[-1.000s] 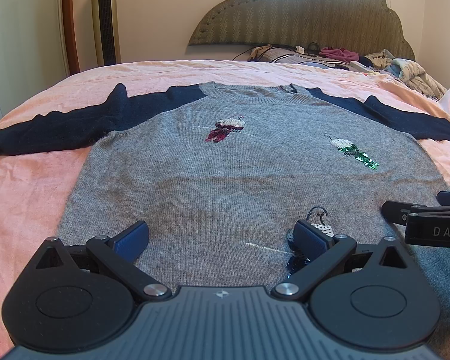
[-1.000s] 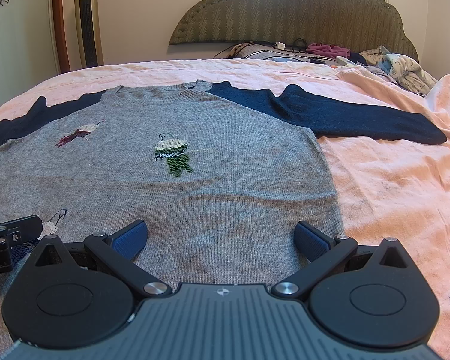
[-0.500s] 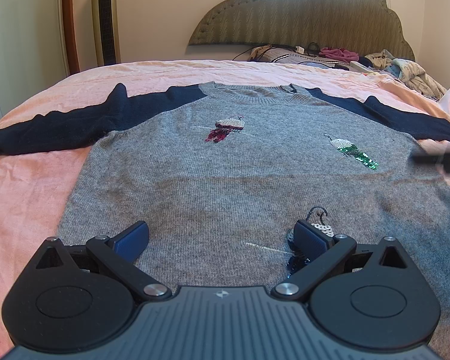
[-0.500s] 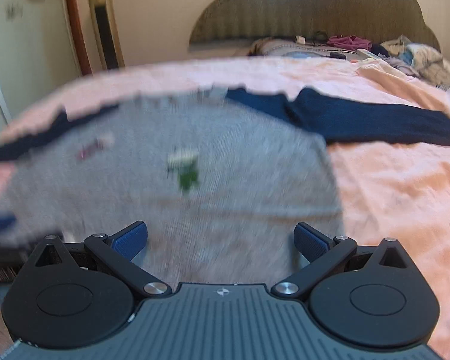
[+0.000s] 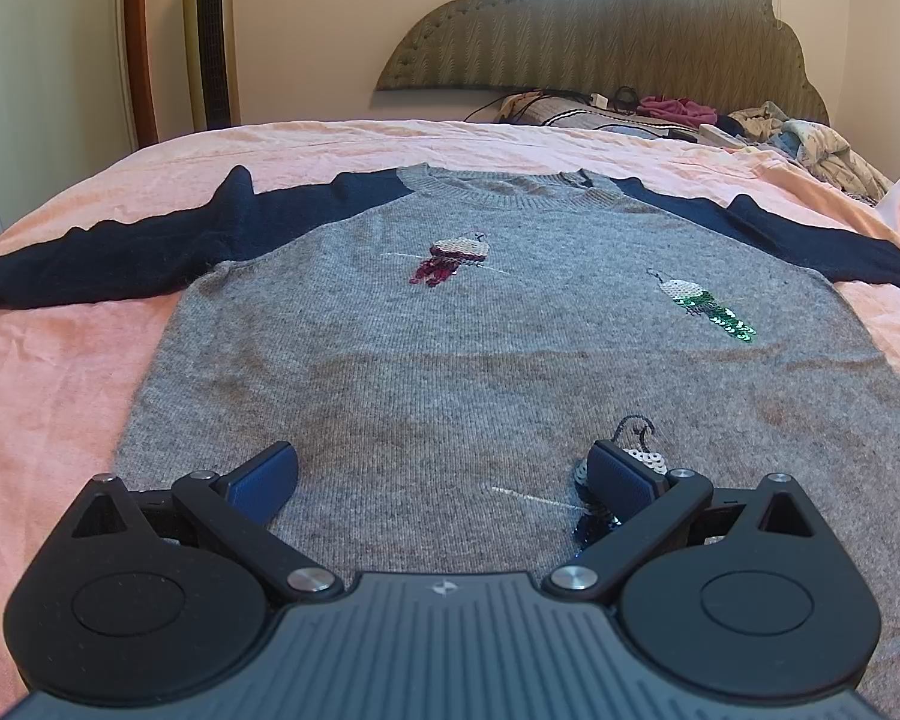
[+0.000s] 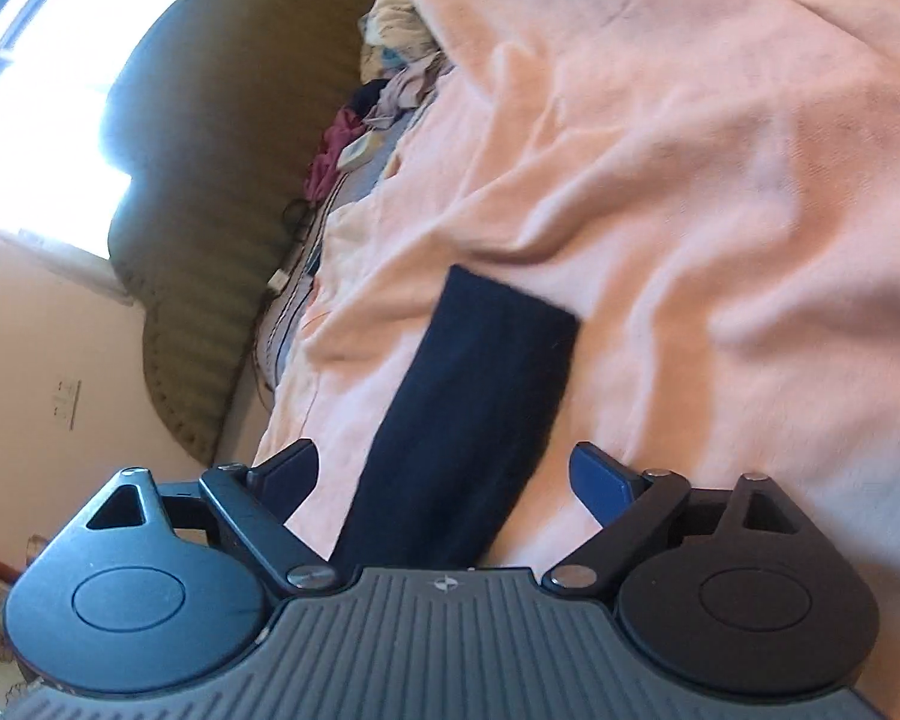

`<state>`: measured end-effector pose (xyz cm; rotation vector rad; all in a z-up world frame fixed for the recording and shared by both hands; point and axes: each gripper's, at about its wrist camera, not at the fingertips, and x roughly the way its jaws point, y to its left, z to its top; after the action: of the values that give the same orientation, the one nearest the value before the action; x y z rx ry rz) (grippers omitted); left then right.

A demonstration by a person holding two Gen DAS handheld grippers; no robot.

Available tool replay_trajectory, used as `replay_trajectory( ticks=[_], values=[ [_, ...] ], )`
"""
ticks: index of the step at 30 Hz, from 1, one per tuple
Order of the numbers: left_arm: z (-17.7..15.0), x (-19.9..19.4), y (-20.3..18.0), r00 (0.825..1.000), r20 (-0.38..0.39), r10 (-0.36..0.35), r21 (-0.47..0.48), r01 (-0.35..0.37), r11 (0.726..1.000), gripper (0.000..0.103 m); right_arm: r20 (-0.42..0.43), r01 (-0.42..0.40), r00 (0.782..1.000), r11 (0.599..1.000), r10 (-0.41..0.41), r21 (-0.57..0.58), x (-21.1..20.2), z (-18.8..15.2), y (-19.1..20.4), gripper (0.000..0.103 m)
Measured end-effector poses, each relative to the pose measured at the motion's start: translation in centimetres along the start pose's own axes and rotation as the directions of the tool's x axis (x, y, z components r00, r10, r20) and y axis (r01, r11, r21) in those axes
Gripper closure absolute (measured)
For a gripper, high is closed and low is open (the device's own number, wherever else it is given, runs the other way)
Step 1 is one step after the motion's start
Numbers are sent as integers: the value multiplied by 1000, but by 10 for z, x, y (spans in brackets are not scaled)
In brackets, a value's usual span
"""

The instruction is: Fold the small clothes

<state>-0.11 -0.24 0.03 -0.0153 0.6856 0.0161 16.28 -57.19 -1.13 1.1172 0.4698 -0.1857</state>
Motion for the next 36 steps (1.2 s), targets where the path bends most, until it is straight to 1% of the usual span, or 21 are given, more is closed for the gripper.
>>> replay_trajectory(
  ticks=[4, 6, 7, 8, 9, 10, 13, 15, 17, 19, 20, 22, 23, 24, 26, 28, 29, 32, 34, 35, 36],
  values=[
    [0, 0, 0, 1000, 0, -1, 0, 1, 1000, 0, 14, 5, 1000, 999, -4, -40, 16, 3, 1, 20],
    [0, 0, 0, 1000, 0, -2, -2, 2, 1000, 0, 30, 23, 999, 997, -21, -78, 26, 6, 5, 30],
    [0, -1, 0, 1000, 1, -4, -3, 4, 1000, 0, 31, 45, 999, 995, -42, -93, 31, 7, 5, 49],
    [0, -1, 0, 1000, 1, -6, -6, 6, 1000, 0, 27, 65, 998, 993, -62, -100, 37, 11, 6, 76],
    [0, -1, 0, 1000, 2, -8, -8, 8, 1000, 0, 18, 87, 996, 992, -86, -88, 36, 14, 1, 89],
    [0, -1, 0, 1000, 3, -11, -11, 11, 1000, 0, 26, 73, 997, 995, -71, -72, 36, 14, -3, 93],
    [1, -1, 3, 1000, 7, -20, -22, 20, 1000, 0, 58, 57, 997, 995, -52, -77, 29, 5, 12, 89],
    [1, -1, 4, 1000, 9, -25, -29, 25, 999, 0, 29, -31, 999, 986, 36, -165, 23, -16, 47, 89],
    [1, -1, 5, 1000, 10, -29, -33, 29, 999, 0, -59, -151, 988, 948, 140, -280, 18, -54, 93, 89],
    [1, -1, 5, 1000, 10, -29, -34, 30, 999, 0, -201, -297, 951, 882, 236, -367, 18, -111, 139, 89],
    [1, 0, 5, 1000, 10, -29, -33, 29, 999, 0, -278, -360, 923, 848, 265, -388, 22, -144, 158, 89],
    [1, 0, 5, 1000, 9, -27, -30, 27, 999, 0, -411, -439, 869, 809, 274, -390, 38, -203, 180, 89],
    [1, 0, 5, 1000, 7, -24, -25, 24, 999, 0, -466, -456, 848, 795, 251, -400, 49, -235, 188, 89],
    [1, 0, 4, 1000, 6, -21, -20, 21, 1000, 0, -495, -450, 841, 791, 219, -415, 60, -260, 191, 89],
    [1, 1, 2, 1000, 1, -14, -8, 14, 1000, 0, -541, -414, 827, 813, 149, -409, 81, -296, 190, 83],
    [2, 1, 0, 1000, -6, -11, 10, 11, 1000, 0, -546, -361, 832, 845, 101, -394, 82, -310, 186, 67],
    [2, 0, 1, 1000, -10, -19, 17, 19, 1000, 0, -539, -374, 832, 849, 130, -373, 74, -308, 184, 63],
    [9, -1, 7, 997, -53, -53, 11, 54, 998, 0, -502, -446, 837, 802, 218, -396, 19, -304, 173, 47],
    [25, 3, 20, 988, -110, -109, -97, 99, 990, 0, -489, -459, 845, 764, 217, -453, -12, -300, 159, 39],
    [37, 7, 29, 978, -119, -168, -187, 144, 972, 0, -492, -460, 846, 746, 204, -482, -25, -299, 147, 35],
    [50, 14, 39, 962, -106, -252, -286, 214, 934, 0, -486, -449, 855, 730, 182, -515, -32, -298, 138, 33]
  ],
)
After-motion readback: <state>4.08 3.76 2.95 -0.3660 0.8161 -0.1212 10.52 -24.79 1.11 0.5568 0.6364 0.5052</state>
